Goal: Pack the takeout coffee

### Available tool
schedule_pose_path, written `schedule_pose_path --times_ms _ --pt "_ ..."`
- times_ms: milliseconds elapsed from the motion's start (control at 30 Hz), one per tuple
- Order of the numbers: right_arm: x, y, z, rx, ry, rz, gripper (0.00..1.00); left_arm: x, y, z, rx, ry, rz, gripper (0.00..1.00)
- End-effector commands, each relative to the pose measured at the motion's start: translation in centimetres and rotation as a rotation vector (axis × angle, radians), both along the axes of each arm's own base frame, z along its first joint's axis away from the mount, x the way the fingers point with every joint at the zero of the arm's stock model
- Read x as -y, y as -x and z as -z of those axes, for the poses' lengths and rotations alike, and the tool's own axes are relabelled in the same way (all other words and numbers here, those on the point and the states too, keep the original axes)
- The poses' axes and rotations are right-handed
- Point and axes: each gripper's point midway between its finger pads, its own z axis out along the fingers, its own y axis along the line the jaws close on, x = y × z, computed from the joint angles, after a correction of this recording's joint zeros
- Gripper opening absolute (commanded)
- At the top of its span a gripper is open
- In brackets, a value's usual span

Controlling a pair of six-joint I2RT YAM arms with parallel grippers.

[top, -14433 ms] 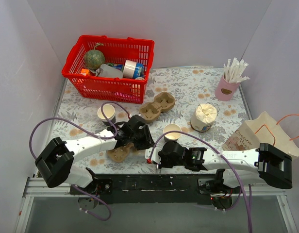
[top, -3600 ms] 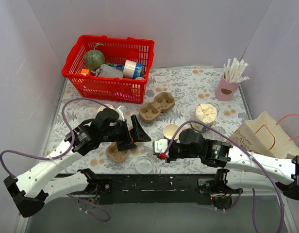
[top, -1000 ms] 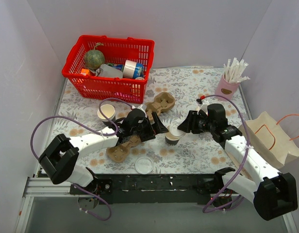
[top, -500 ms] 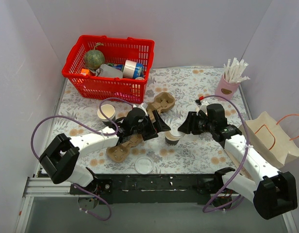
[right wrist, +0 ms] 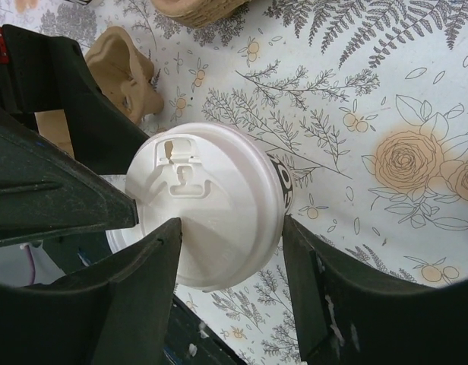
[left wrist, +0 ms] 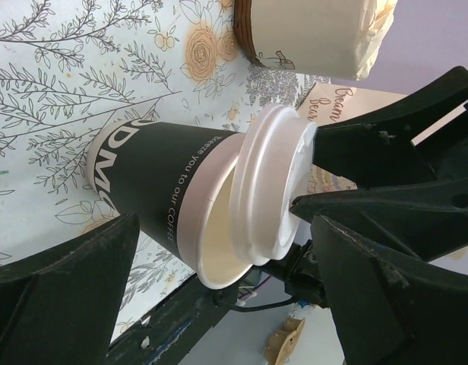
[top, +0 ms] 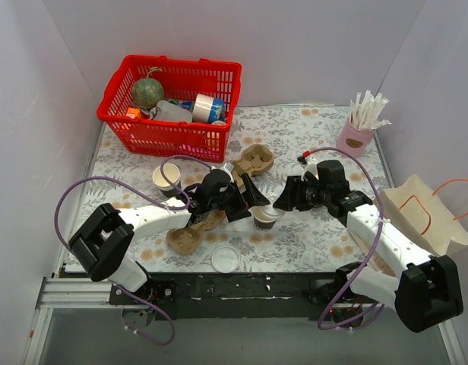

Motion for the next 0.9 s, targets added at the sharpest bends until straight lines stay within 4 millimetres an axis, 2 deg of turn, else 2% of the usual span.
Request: schedule_pose_path --times_ms 0,400,467,600,733,867 --pt "-0.6 -0.1 -1.4 0.040 -0.007 -0.052 0.64 0.6 -0.5 -2.1 0.029 0.050 -0.003 0.98" --pt "-2.7 1.4 -3.1 0.063 -0.091 -0.166 0.66 0.2 -0.5 -2.0 0.016 0.042 -0.029 0.98" --pt "-2.7 1.4 -3.0 0.062 -0.087 -0.166 0.66 0.1 -0.5 -2.1 0.017 0.042 -0.033 0.98" --pt "-2.8 1.6 -2.7 0.047 -0.085 -0.164 0.67 -0.1 -0.3 -1.8 0.013 0.036 -0.035 0.88" --pt "-2.7 1.4 -1.9 0.037 -0.036 -0.131 0.65 -0.3 -0.1 -1.5 0.007 0.031 -0.037 0.86" --pt "-2.2 0.2 -1.6 0.080 0.039 -0.056 0.59 -0.4 0.2 -1.9 0.019 0.041 -0.023 0.86"
